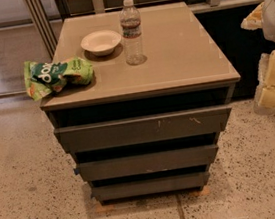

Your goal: Open middle drawer

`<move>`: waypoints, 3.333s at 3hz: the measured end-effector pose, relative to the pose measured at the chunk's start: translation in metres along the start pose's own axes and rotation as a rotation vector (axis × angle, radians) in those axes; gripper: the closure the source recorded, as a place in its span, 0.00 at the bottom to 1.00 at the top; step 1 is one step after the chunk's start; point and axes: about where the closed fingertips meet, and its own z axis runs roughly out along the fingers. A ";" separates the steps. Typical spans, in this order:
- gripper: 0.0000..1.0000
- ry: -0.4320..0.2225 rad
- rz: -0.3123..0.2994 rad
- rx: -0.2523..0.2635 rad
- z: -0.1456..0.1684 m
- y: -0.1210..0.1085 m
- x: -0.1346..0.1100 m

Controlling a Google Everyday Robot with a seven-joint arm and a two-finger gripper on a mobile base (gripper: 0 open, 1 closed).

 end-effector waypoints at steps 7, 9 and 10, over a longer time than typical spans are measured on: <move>1.00 -0.207 0.032 -0.213 0.216 0.066 0.011; 1.00 -0.315 -0.022 -0.237 0.374 0.101 0.025; 1.00 -0.333 -0.007 -0.282 0.438 0.108 0.027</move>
Offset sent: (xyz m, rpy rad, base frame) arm 0.0000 0.0000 0.0000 0.0000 0.0000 0.0000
